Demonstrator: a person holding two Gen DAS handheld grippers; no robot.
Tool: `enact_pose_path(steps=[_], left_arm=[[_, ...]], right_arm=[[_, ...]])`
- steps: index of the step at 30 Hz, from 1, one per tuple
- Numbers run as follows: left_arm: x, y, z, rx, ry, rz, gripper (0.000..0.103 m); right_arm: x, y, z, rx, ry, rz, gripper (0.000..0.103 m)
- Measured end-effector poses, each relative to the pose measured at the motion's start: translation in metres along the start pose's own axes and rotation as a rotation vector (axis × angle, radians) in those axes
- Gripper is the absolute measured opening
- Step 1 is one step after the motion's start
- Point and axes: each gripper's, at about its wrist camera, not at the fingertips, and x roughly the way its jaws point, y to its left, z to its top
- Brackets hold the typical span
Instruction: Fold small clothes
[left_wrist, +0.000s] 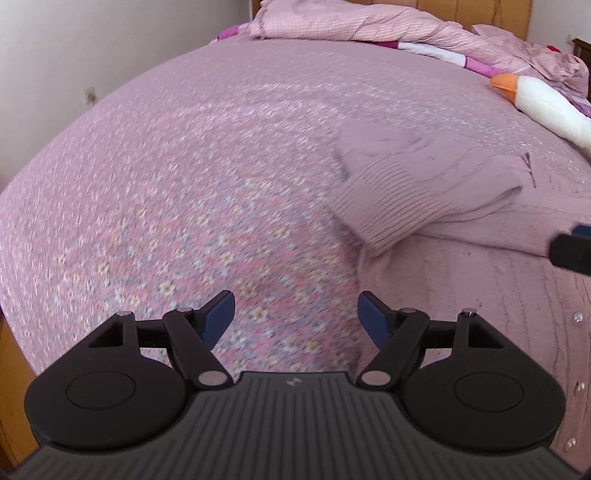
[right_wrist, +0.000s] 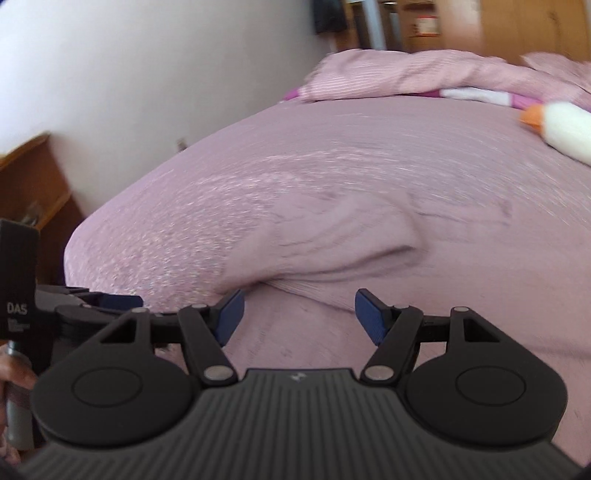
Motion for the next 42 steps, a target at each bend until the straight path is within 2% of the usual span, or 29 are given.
enact_pose_path(steps=[7,11,18,21,23,24,26,27,28,30,36,42], left_arm=[[0.006,0.018,-0.008,-0.061,0.022,-0.02,0.081],[0.009,0.02,-0.009,-0.095,0.029,-0.034,0.083],[0.008,0.022,-0.014,-0.103,0.026,-0.046,0.084],[0.014,0.023,-0.013,-0.107,0.029,-0.051,0.084],[0.014,0.024,-0.013,-0.106,0.03,-0.051,0.085],[0.015,0.024,-0.013,-0.106,0.03,-0.05,0.085],[0.015,0.023,-0.013,-0.103,0.032,-0.049,0.085],[0.015,0.022,-0.013,-0.096,0.031,-0.045,0.086],[0.016,0.022,-0.013,-0.094,0.029,-0.042,0.086],[0.015,0.021,-0.013,-0.091,0.029,-0.039,0.086],[0.012,0.021,-0.01,-0.096,0.026,-0.041,0.086],[0.002,0.015,-0.001,-0.089,-0.016,-0.055,0.086]], right_arm=[[0.042,0.039,0.018,-0.153,0.004,0.097,0.068],[0.068,0.056,0.023,-0.245,0.039,0.097,0.068],[0.099,0.06,0.016,-0.237,0.128,0.092,0.068],[0.105,0.061,0.012,-0.248,0.133,0.077,0.068],[0.108,0.063,0.008,-0.278,0.129,0.062,0.063],[0.108,0.065,0.006,-0.308,0.129,0.035,0.054],[0.109,0.068,0.002,-0.354,0.119,0.003,0.048],[0.108,0.069,0.002,-0.352,0.116,0.0,0.04],[0.108,0.068,0.003,-0.346,0.112,-0.004,0.029],[0.103,0.064,0.007,-0.305,0.095,-0.01,0.022],[0.067,0.034,0.029,-0.065,-0.022,0.029,0.02],[0.011,-0.006,0.052,0.11,-0.175,-0.003,0.02]])
